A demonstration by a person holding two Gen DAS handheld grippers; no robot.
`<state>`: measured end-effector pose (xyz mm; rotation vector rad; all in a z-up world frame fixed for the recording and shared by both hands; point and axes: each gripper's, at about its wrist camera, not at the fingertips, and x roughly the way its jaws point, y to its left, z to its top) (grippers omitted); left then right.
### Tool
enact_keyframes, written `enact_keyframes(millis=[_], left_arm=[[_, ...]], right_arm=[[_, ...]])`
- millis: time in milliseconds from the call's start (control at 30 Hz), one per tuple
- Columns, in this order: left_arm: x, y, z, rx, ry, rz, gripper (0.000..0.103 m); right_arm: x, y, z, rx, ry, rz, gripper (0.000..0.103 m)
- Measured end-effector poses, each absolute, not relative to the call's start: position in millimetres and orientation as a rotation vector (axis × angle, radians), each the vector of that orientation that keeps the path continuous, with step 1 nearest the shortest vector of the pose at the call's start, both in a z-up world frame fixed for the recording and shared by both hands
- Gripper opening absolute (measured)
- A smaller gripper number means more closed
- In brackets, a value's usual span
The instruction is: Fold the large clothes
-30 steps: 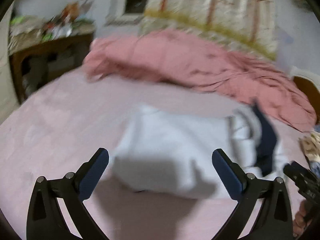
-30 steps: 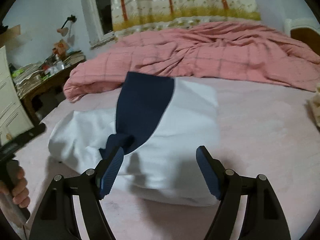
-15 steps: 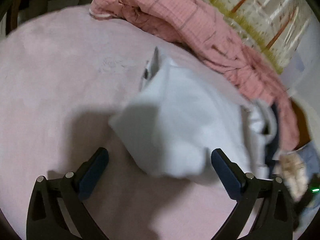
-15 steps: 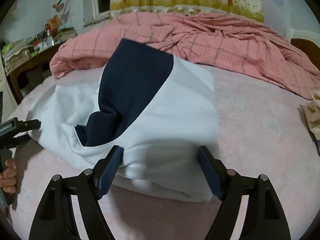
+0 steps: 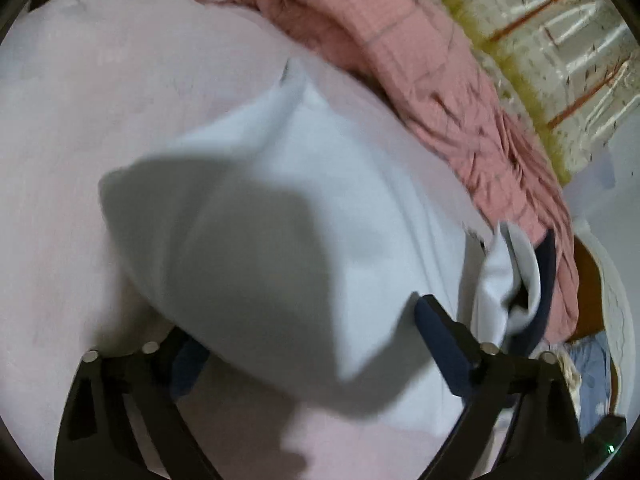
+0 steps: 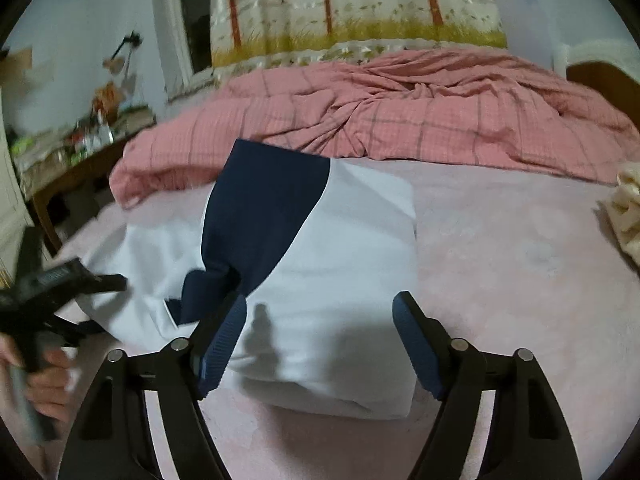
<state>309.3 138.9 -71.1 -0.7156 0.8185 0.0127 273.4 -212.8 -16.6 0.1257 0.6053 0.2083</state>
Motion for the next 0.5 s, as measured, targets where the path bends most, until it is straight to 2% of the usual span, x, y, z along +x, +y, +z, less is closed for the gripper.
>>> enact_keyframes(millis=[67,133,167,200,300,400,500], left_arm=[[316,150,-74,-0.748,0.78,0.007,0.068],[318,151,-71,-0.706,0.736,-0.028,0.033],[315,147,-65,-0.654,0.698,-0.037,0.028],[309,141,-57,-0.605,0.636,-0.06,0.024],[299,127,-40,-0.52,0.531,-0.063,0.022],[291,121,-30,-0.503,0.472,-0.098,0.021],[285,115,-19,-0.499,0.399,-0.181,0.02]], right_arm=[[275,-216,-17,0.131,0.616,0.205,0.067],[276,-215,-17,0.119,0.622,0.202,0.059],[276,-214,-16,0.12,0.624,0.212,0.052],[276,-211,-13,0.13,0.626,0.239,0.043],[286,-195,0,0.157,0.648,0.336,0.032],[314,-170,2,0.156,0.739,0.347,0.03],[359,-148,-34,0.143,0.903,0.31,0.026]])
